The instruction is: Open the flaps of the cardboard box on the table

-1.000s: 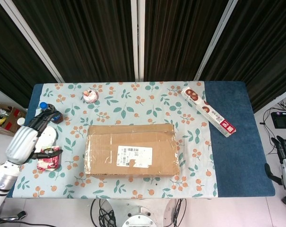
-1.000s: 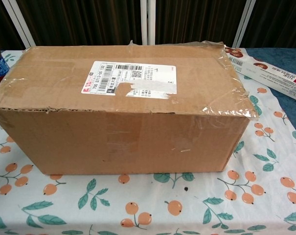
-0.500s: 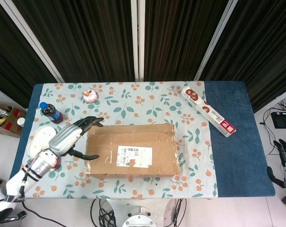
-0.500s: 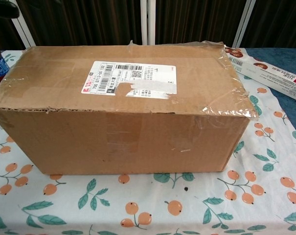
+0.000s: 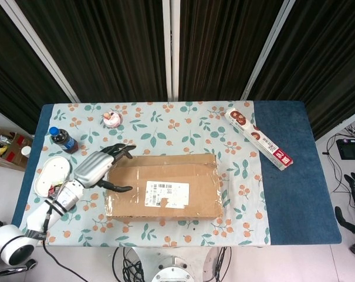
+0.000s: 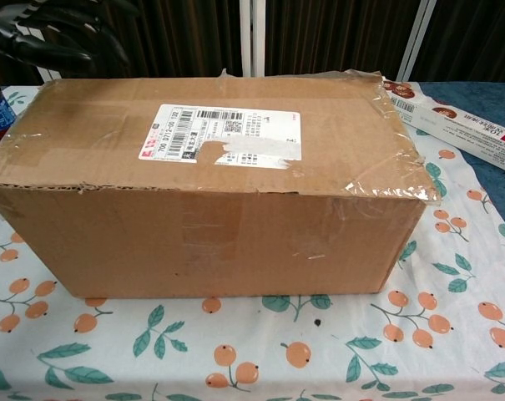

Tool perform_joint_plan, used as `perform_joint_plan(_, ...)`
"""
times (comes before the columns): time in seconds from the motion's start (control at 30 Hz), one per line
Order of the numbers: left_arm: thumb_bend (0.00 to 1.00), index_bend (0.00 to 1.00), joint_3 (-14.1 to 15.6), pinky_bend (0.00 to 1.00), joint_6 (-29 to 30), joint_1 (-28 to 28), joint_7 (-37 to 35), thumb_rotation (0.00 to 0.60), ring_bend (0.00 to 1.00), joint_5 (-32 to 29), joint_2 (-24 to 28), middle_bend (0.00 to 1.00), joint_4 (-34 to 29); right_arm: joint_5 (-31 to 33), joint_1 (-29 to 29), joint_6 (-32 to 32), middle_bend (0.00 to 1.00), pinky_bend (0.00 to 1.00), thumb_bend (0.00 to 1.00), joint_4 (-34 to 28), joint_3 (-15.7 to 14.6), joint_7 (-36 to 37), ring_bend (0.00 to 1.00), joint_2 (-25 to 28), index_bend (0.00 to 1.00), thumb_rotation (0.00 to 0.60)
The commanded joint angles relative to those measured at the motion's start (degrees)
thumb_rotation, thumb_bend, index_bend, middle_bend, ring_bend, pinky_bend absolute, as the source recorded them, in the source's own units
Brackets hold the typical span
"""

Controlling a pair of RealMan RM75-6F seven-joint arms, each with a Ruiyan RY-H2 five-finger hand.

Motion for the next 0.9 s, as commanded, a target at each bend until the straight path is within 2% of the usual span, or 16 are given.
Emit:
perform_joint_plan(0.03,0.07,0.06,0.5,0.17,-0.5,-0.2,-1.5,0.229,0.08,-0.1,0.1,0.30,-0.6,0.1,0.0,0.0,0.00,0.00,0.34,0.3,0.1,0.3,0.00,-0.2,0.00,0.600)
perform_joint_plan(0.37,0.06,0.06,1.6,0.17,-0.5,-0.3,-4.5,0.217,0.08,1.8,0.7,0.35,-0.3,0.1,0.1,-0.2,0.00,0.00,0.34,0.9,0.2,0.4,0.00,-0.7,0.00,0.600)
perform_joint_plan(0.6,0.06,0.06,1.3,0.17,5.0,1.4,-8.8,0.213,0.08,6.3,2.4,0.39,-2.7,0.3,0.1,-0.3,0.00,0.00,0.34,1.2,0.4,0.8,0.00,-0.7,0.00,0.600)
perform_joint_plan(0.9,0.06,0.05,2.4,0.17,11.9,4.0,-14.8,0.213,0.09,13.8,9.2,0.41,-9.4,-0.5,0.5,-0.7,0.00,0.00,0.34,1.4,0.4,1.3,0.00,-1.0,0.00,0.600)
